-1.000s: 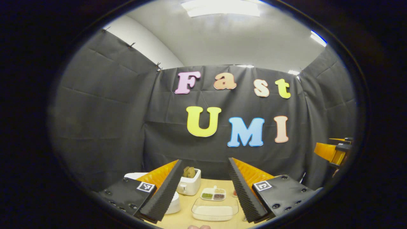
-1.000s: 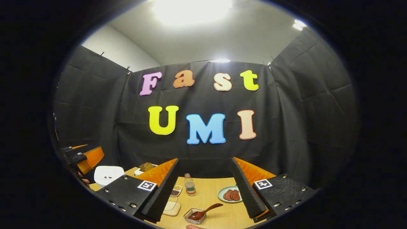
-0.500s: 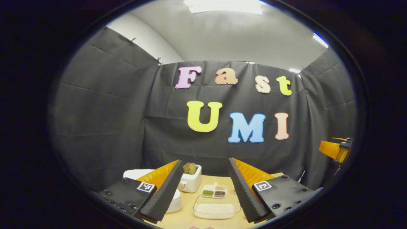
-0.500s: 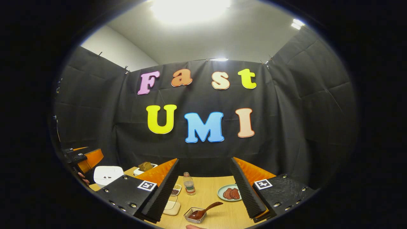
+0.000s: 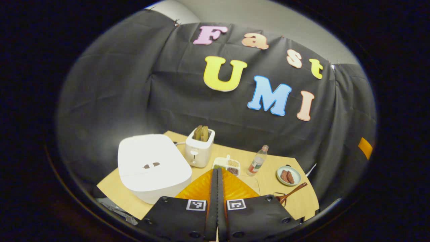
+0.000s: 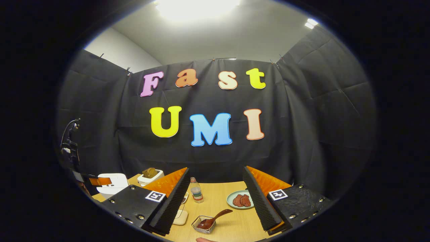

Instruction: Close the left gripper, press the button to open the rice cooker; take a wooden spoon from the chopstick holder with the right hand, scoop a spoonful of rice and pour it into the rice cooker, then put the wooden spoon back into the chopstick holder.

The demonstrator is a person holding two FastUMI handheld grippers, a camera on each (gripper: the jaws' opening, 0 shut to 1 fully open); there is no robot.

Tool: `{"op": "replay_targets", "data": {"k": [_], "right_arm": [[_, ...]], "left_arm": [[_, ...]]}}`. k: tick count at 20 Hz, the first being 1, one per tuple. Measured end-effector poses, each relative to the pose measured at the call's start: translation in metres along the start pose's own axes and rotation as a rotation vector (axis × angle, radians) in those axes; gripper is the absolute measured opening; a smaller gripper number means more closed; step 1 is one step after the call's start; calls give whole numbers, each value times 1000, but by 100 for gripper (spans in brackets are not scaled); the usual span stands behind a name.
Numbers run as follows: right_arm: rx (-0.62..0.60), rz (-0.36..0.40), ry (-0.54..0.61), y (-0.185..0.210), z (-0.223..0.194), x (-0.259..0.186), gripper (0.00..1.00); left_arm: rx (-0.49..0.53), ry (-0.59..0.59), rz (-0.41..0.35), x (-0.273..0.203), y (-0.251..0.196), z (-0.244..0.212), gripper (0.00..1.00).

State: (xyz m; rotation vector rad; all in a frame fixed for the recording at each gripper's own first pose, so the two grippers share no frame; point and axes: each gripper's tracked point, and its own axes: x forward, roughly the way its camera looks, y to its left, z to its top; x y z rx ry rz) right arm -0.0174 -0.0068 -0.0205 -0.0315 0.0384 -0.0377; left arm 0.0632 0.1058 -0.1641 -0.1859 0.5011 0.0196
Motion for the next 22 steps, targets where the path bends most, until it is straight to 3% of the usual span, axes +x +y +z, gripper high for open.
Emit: {"op": "replay_targets", "data": {"k": [4, 7, 11, 19, 22], "right_arm": [[8, -16, 31, -4, -13, 8, 96], [4, -25, 51, -8, -19, 13, 96], [5, -38, 64, -9, -24, 19, 96], [-2, -60, 86, -15, -30, 22, 96], [9, -71, 82, -18, -30, 24, 96]], "left_arm": [[-7, 105, 95, 41, 82, -2, 9], [-83, 178, 109, 69, 116, -6, 9], [-107, 265, 165, 104, 154, -16, 9], [-55, 344, 277, 130, 185, -37, 8], [-48, 319, 283, 132, 184, -31, 8]]}}
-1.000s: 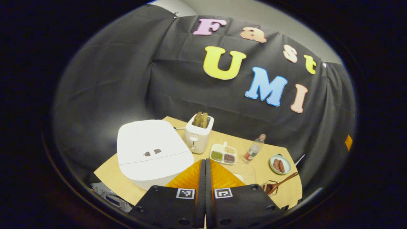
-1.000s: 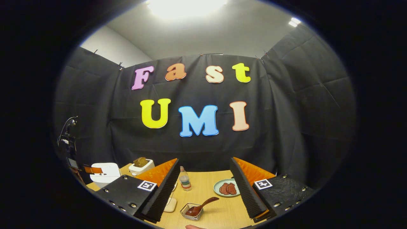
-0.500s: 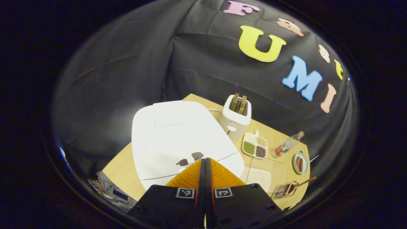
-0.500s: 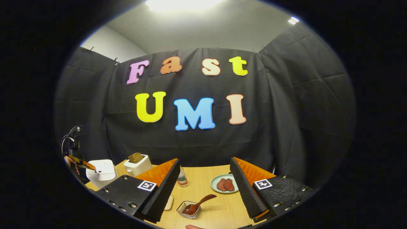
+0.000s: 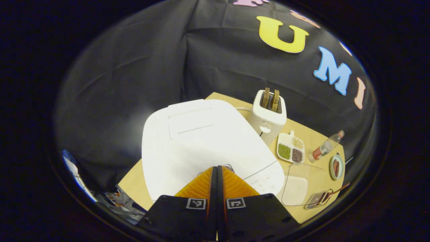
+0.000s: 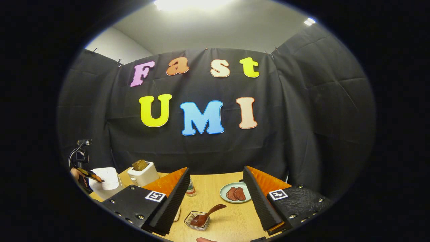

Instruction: Close the left gripper, press the button to open the rice cooker; take a wooden spoon from the chopstick holder with the right hand, scoop a spoonful of rice and pour it into the rice cooker, then put the wooden spoon back into the chopstick holder.

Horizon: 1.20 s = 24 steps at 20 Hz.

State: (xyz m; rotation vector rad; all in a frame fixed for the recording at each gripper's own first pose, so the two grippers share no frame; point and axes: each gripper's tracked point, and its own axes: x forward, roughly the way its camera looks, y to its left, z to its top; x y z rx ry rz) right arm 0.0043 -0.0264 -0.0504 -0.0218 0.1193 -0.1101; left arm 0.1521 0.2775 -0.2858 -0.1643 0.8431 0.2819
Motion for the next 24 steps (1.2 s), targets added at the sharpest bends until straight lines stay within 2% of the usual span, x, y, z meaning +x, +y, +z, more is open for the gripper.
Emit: {"op": "replay_targets", "data": {"k": [2, 4, 6, 10, 11, 13, 17, 19, 20, 21, 22, 23, 24], "right_arm": [[6, 0, -2, -1, 1, 0, 96], [2, 7, 3, 1, 0, 1, 96], [-2, 17, 4, 2, 0, 3, 96], [-11, 34, -7, 7, 5, 2, 96], [-13, 39, -10, 8, 7, 1, 96], [-17, 44, -13, 7, 8, 0, 96], [-25, 49, -17, 3, 9, -3, 96], [-27, 54, -14, 1, 7, -5, 96], [-28, 53, -9, 0, 4, -5, 96], [-26, 52, -2, -2, 2, -4, 96], [-25, 52, 3, -3, -1, -4, 96], [-24, 57, 7, -2, -3, -4, 96], [-24, 60, 15, -3, -8, -2, 96]], "left_arm": [[-4, -11, -5, -2, 2, 3, 8], [79, -97, 64, -7, 15, 24, 10], [165, -191, 109, -23, 15, 50, 8], [255, -412, 224, -76, 16, 114, 8], [253, -456, 235, -92, 15, 124, 9], [202, -518, 158, -126, -4, 137, 9], [153, -638, 56, -182, -37, 134, 100], [112, -696, -21, -214, -58, 121, 99], [104, -717, -45, -226, -67, 117, 96], [103, -737, -45, -235, -71, 109, 100], [105, -761, -44, -250, -75, 106, 100], [100, -776, -61, -259, -81, 101, 96], [99, -788, -76, -269, -88, 96, 99]]}}
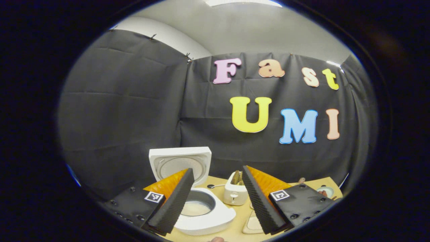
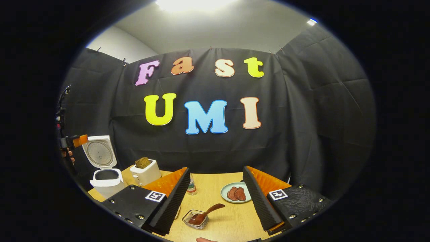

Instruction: Close the left gripper, press the button to open the rice cooker; take a wooden spoon from the chopstick holder with the right hand, scoop a spoonful of rice and pour it into the rice cooker, then put the wooden spoon back into the chopstick holder.

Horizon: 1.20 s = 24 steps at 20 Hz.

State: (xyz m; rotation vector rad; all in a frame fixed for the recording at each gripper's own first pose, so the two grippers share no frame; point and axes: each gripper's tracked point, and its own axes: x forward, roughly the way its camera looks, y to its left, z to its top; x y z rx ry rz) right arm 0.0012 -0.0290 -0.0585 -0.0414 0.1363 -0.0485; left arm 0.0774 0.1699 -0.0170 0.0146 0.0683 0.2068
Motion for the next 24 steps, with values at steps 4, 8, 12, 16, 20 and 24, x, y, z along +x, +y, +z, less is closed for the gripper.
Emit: {"op": "replay_targets", "data": {"k": [4, 8, 12, 16, 20, 24], "right_arm": [[14, 21, 70, -1, -32, 13, 95], [73, 37, 139, -1, -65, 31, 96], [137, 5, 212, -9, -103, 55, 96], [146, -14, 253, -14, -136, 77, 96], [169, -26, 324, -12, -178, 100, 96], [214, -37, 386, -9, -213, 119, 95]], "left_arm": [[26, -51, -48, -27, -25, 6, 96], [76, -73, -96, -56, -47, 0, 97], [100, -64, -121, -77, -65, -9, 96], [112, -16, -131, -83, -75, -26, 96], [88, 23, -147, -89, -89, -39, 97], [109, 58, -124, -94, -91, -48, 98]]}}
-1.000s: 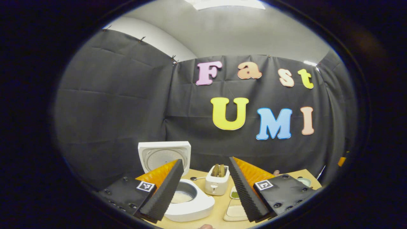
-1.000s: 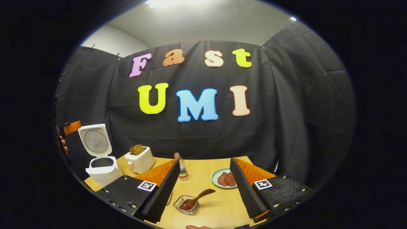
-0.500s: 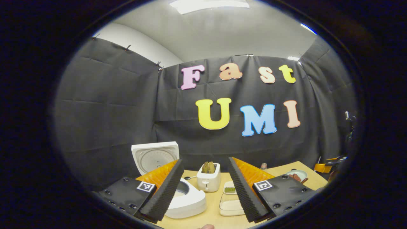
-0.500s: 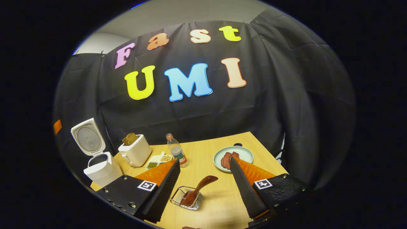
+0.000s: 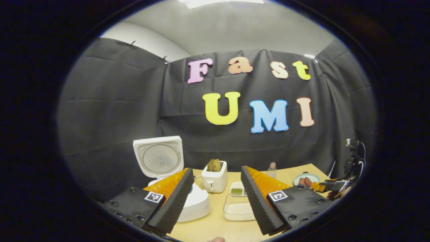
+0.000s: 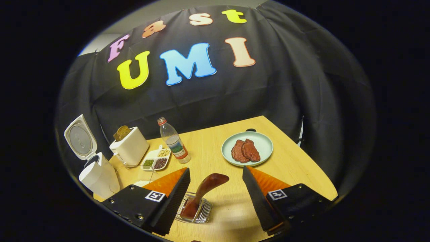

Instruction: Close the left gripper, press the button to open the rice cooker; take a wooden spoon from the chopstick holder with the right hand, scoop a spoonful of rice and pour it into the rice cooker, then put the wooden spoon back into the chopstick holder.

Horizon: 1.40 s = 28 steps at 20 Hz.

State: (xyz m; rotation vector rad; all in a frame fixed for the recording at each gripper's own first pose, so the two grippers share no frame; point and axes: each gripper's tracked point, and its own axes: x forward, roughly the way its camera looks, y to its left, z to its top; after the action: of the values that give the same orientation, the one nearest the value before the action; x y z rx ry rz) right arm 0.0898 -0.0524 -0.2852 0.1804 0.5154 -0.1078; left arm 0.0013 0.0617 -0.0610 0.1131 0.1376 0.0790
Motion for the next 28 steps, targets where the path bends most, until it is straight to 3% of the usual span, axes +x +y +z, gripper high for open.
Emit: {"op": "replay_targets", "data": {"k": [4, 6, 8, 9, 10, 12, 13, 14, 22, 28], "right_arm": [[59, 38, 51, 9, -13, 21, 77], [81, 80, 68, 18, -17, 23, 72], [101, 133, 61, 27, -15, 25, 45], [103, 168, 64, 34, -15, 21, 43], [112, 207, 70, 45, -14, 18, 34], [101, 216, 86, 51, -16, 19, 14], [93, 230, 83, 59, -15, 16, 14], [71, 231, 85, 66, -17, 13, 6], [56, 188, -86, 88, 60, -40, 6], [23, 293, -174, 165, 106, -61, 6]], "left_arm": [[30, 21, 32, -7, 4, -4, 97], [31, 23, 51, -14, 8, -3, 96], [16, 22, 73, -19, 12, -5, 95], [10, 19, 81, -21, 14, -6, 97], [6, 23, 90, -23, 17, -8, 97], [-9, 26, 81, -24, 18, -14, 95], [-14, 18, 68, -22, 19, -13, 97], [-12, 21, 54, -19, 20, -15, 95], [-33, 15, -35, 6, 53, -37, 95], [-40, -1, -73, 18, 78, -45, 95]]}}
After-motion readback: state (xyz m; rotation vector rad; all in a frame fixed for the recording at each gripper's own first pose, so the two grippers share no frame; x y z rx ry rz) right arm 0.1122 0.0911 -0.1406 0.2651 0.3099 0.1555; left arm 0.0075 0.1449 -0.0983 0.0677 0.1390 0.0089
